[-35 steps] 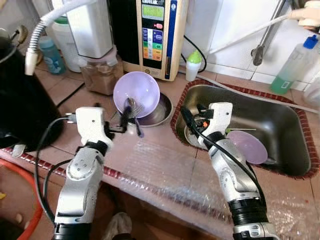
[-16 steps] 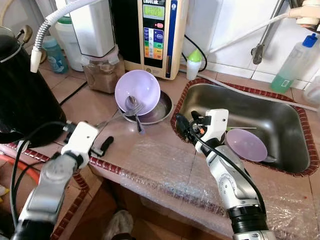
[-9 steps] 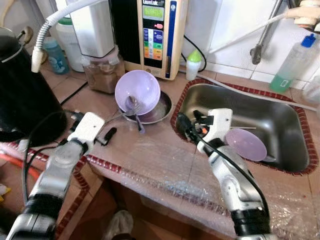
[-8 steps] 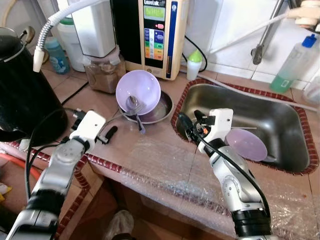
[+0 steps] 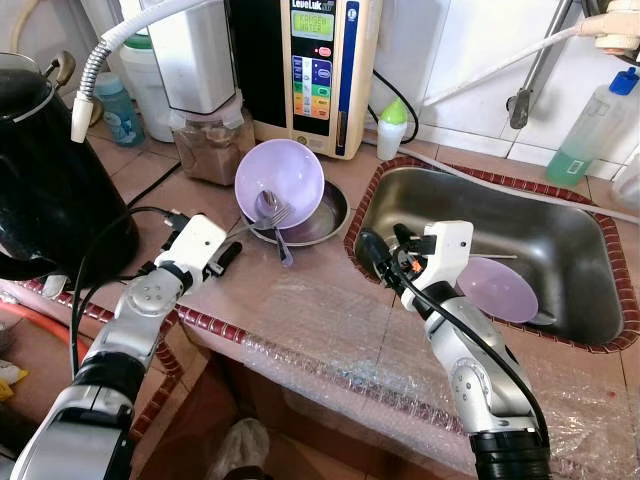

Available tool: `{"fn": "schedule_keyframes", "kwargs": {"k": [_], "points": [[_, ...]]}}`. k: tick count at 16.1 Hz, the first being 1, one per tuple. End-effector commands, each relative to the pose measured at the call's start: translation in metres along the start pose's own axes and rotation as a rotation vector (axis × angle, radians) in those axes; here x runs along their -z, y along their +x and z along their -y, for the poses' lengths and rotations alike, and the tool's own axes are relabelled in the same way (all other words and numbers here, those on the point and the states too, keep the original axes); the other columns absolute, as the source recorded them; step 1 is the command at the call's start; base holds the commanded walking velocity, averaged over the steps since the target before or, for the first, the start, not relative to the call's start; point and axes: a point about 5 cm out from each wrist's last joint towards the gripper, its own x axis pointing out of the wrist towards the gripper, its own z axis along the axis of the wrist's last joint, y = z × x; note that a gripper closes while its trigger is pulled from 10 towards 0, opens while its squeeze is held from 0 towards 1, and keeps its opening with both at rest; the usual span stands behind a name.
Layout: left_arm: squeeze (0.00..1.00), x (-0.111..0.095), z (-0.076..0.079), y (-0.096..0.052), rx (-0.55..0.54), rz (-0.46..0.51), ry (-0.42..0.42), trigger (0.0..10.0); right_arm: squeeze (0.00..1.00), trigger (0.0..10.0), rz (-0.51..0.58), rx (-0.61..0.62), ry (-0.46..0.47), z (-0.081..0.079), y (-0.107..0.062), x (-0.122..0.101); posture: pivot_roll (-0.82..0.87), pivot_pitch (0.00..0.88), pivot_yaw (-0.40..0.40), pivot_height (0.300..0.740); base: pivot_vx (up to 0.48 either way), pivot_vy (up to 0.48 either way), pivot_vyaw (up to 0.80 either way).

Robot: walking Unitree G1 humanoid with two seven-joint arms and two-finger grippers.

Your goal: Kitchen organization

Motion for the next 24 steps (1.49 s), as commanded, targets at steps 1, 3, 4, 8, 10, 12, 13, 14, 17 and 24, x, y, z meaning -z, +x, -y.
{"fn": "schedule_keyframes", "kwargs": {"k": [1, 3, 4, 8, 10, 12, 13, 14, 17, 24], "points": [[0.00, 0.000, 0.004, 0.003, 0.011, -0.005, 0.013, 0.0, 0.00, 10.0, 0.023, 0.004, -0.006, -0.001, 0.002, -0.008, -0.03, 0.000, 0.032, 0.740, 0.000, 0.000, 0.00], [0.00, 0.000, 0.004, 0.004, 0.008, -0.003, 0.014, 0.0, 0.00, 10.0, 0.024, 0.001, -0.003, -0.001, 0.004, -0.007, -0.02, 0.000, 0.033, 0.740, 0.000, 0.000, 0.00], [0.00, 0.000, 0.004, 0.005, 0.009, -0.001, 0.013, 0.0, 0.00, 10.0, 0.023, -0.001, -0.002, -0.002, 0.005, -0.007, -0.02, 0.000, 0.033, 0.740, 0.000, 0.000, 0.00], [0.00, -0.003, 0.006, 0.009, 0.014, 0.009, 0.010, 0.0, 0.00, 10.0, 0.022, 0.000, -0.006, 0.000, 0.005, -0.007, -0.04, 0.000, 0.032, 0.740, 0.000, 0.000, 0.00], [0.00, -0.002, 0.009, 0.010, 0.018, 0.007, 0.010, 0.0, 0.00, 10.0, 0.027, -0.003, -0.010, -0.001, 0.006, -0.009, -0.06, 0.000, 0.036, 0.740, 0.000, 0.000, 0.00], [0.00, -0.002, 0.012, 0.011, 0.024, 0.009, 0.009, 0.0, 0.00, 10.0, 0.030, 0.003, -0.011, 0.000, 0.006, -0.009, -0.06, 0.000, 0.041, 0.740, 0.000, 0.000, 0.00], [0.00, -0.003, 0.013, 0.012, 0.026, 0.010, 0.010, 0.0, 0.00, 10.0, 0.030, 0.005, -0.010, 0.000, 0.005, -0.009, -0.06, 0.000, 0.043, 0.740, 0.000, 0.000, 0.00], [0.00, -0.003, 0.014, 0.013, 0.024, 0.012, 0.013, 0.0, 0.00, 10.0, 0.029, 0.006, -0.010, -0.001, 0.004, -0.007, -0.07, 0.000, 0.043, 0.740, 0.000, 0.000, 0.00], [0.00, -0.007, 0.012, 0.016, 0.006, 0.022, 0.012, 0.0, 0.00, 10.0, 0.030, 0.006, -0.016, 0.001, 0.005, -0.009, -0.08, 0.000, 0.038, 0.740, 0.000, 0.000, 0.00], [0.00, -0.015, 0.006, 0.014, -0.053, 0.081, -0.001, 0.0, 0.00, 10.0, 0.034, -0.002, -0.009, -0.002, 0.011, -0.008, -0.02, 0.000, 0.018, 0.740, 0.000, 0.000, 0.00]]}}
